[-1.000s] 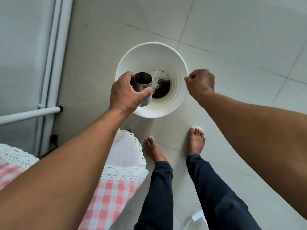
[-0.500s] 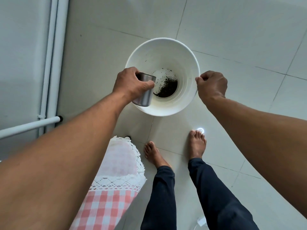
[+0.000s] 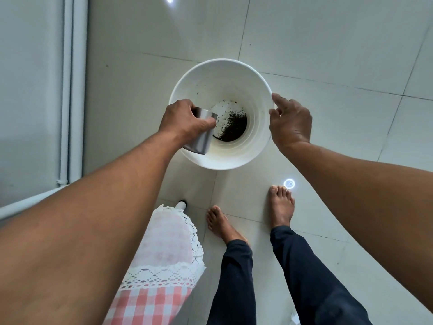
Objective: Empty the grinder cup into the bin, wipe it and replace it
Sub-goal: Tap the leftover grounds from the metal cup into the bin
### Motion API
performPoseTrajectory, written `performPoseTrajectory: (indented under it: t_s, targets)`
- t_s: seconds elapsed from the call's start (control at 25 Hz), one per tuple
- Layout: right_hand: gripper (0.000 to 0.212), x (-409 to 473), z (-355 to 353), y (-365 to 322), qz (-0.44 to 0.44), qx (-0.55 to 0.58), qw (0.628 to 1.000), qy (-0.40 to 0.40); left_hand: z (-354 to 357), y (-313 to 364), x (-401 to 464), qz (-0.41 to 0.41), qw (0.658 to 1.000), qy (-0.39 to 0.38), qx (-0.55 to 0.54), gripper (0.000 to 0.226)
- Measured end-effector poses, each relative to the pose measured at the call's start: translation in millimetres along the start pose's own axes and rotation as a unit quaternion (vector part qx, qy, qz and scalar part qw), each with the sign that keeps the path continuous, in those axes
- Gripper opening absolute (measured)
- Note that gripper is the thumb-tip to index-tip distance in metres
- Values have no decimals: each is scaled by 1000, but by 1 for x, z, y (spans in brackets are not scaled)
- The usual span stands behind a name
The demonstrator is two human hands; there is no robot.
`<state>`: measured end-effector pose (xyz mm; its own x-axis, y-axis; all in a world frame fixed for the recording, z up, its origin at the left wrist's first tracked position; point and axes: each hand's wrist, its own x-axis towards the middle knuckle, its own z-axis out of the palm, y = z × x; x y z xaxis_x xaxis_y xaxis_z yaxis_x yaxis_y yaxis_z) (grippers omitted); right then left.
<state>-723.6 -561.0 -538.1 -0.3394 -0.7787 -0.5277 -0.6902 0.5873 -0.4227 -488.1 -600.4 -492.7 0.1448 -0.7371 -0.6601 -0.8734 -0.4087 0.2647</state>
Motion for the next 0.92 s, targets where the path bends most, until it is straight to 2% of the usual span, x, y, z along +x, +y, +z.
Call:
performPoseTrajectory:
  t_s: [0.16,0.24,0.4,0.72,0.92]
  targets:
    - [42,-2,-1,2,-35,-16,999,-6,2,10,1,39,992,11,120,59]
    - [43,-2,-3,1,-46,-20,999,-11,3,13,1,84,975,40,202,62]
    - [44,-1,-4,1,-43,-9,999,-17,7,14,0,176,930,80,313,54]
    - [44,1,-5,1,-44,-26,998,-25,8,26,7,187,878,65,435,57]
    - [45,2,-4,2,-43,-32,998,-27,6,31,8,200,840,77,498,51]
